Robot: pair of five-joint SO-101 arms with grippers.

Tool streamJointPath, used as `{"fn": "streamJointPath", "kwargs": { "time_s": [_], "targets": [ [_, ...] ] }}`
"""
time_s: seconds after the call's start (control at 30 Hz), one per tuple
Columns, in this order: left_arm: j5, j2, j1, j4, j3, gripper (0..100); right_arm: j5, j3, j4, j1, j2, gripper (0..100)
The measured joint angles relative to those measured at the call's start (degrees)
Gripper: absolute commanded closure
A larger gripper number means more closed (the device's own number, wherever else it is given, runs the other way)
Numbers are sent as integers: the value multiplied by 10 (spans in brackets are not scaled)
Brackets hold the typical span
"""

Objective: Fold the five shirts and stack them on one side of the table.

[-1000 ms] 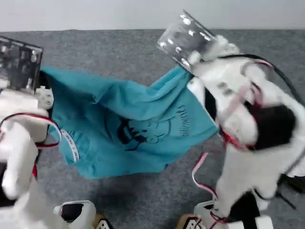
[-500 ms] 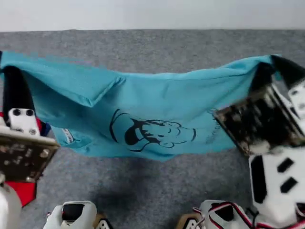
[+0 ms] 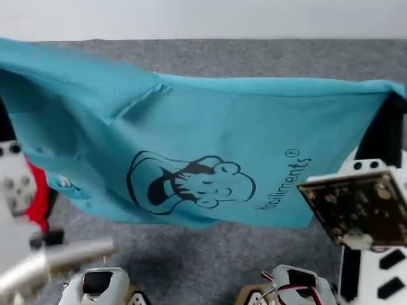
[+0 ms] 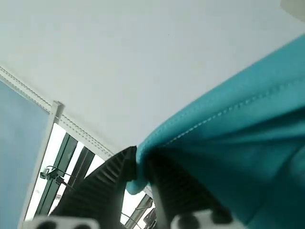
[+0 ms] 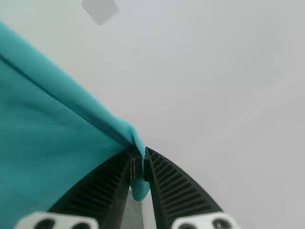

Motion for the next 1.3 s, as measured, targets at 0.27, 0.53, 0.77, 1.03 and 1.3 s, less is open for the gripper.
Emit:
{"fn": "streamJointPath", "kwargs": {
  "time_s": [0.27, 0.53, 0.77, 1.03, 1.3],
  "targets": [
    [-2, -40, 0, 117, -2, 994, 0, -7, -43, 1, 26, 987],
    [-2, -42, 0, 180, -2, 994, 0, 1, -47, -20, 60, 987],
    [-2, -44, -4, 180, -12, 994, 1, 1, 25, -27, 26, 987],
    [-2, -44, -69, 142, -63, 994, 41, 1, 75, -28, -47, 987],
    [-2, -45, -80, 142, -81, 994, 70, 98, 76, -28, -87, 987]
  ]
}}
